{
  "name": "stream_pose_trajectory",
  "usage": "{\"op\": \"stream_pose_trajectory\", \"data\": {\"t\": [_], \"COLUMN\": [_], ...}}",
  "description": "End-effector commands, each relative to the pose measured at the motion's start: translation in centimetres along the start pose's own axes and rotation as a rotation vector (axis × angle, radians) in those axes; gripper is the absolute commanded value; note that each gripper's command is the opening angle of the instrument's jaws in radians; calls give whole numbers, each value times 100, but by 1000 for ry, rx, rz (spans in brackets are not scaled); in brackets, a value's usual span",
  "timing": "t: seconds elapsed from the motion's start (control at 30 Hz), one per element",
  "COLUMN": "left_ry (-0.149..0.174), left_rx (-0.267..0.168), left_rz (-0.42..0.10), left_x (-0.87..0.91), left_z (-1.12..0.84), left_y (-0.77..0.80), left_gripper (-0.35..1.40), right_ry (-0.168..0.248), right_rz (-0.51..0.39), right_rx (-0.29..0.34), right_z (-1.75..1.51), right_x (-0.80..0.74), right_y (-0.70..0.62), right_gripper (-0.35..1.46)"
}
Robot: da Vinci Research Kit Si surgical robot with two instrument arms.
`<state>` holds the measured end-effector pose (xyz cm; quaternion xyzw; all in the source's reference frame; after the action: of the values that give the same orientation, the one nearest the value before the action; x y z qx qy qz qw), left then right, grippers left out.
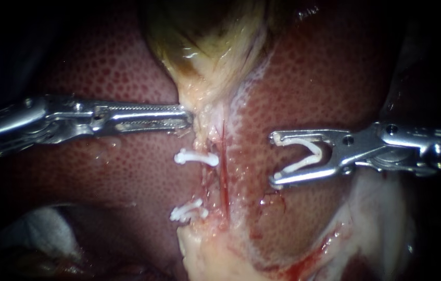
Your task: Clipping first clip right tube
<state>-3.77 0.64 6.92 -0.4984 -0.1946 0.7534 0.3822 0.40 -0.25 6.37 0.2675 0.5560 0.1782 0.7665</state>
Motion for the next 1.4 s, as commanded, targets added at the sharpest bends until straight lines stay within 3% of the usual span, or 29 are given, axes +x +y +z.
{"op": "stream_pose_trajectory", "data": {"t": [0.03,0.3,0.5,0.83,1.13,1.3,1.4], "left_ry": [-1,-6,30,98,105,105,105], "left_rx": [-1,-9,-7,1,5,6,6], "left_rz": [1,-13,-35,6,15,15,15], "left_x": [0,15,38,76,80,79,79], "left_z": [-1,-26,-57,-106,-112,-112,-112], "left_y": [0,0,6,20,26,26,26], "left_gripper": [-35,-35,-35,-35,-35,-35,-35], "right_ry": [0,0,0,0,0,-2,-6], "right_rz": [0,-1,-2,-2,-3,-14,3], "right_rx": [-1,-2,-3,-4,-6,12,25], "right_z": [0,1,1,2,6,25,44], "right_x": [0,-2,-4,-4,-6,-21,-40], "right_y": [0,0,2,3,2,2,4], "right_gripper": [49,49,49,49,49,49,49]}}
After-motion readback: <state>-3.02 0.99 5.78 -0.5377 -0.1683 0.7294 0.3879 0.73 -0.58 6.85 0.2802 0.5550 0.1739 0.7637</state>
